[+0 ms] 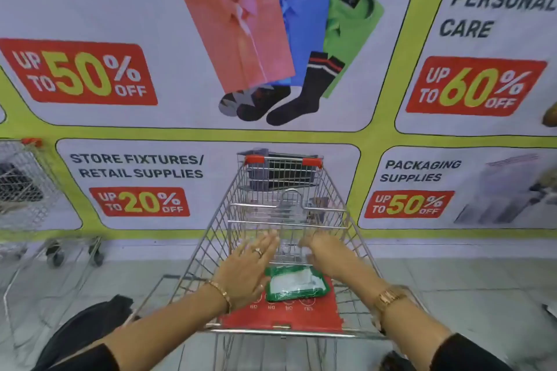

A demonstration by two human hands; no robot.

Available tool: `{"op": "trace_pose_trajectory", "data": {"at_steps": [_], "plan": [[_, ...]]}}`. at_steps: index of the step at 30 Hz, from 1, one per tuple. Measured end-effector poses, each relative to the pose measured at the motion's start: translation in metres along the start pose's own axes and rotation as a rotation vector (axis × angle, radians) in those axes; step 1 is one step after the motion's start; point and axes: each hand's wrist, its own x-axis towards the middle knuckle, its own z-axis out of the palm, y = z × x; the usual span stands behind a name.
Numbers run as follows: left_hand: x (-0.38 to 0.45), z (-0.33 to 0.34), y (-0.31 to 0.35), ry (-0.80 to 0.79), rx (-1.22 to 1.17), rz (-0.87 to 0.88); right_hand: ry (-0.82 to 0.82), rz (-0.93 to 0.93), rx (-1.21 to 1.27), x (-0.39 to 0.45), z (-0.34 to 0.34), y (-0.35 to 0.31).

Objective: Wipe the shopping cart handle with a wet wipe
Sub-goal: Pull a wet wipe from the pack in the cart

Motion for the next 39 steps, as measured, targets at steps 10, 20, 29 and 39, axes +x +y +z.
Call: {"op": "trace_pose_trajectory", "data": {"at_steps": [10, 20, 29, 39], "plan": [[0.034, 0.084, -0.001, -0.679, -0.104, -0.044, -0.330, -0.061, -0.074, 0.058, 0.085, 0.040], [0.049, 0.110, 0.008, -0.764, -0.360, -0.223, -0.386, -0.202, -0.115, 0.083, 0.104, 0.039], [0.049, 0.117, 0.010, -0.719, -0.381, -0.299, -0.420, -0.271, -0.051, 0.083, 0.093, 0.047], [0.049, 0.120, 0.013, -0.761, -0.383, -0.338, -0.514, -0.327, -0.247, 0.077, 0.091, 0.041]]}}
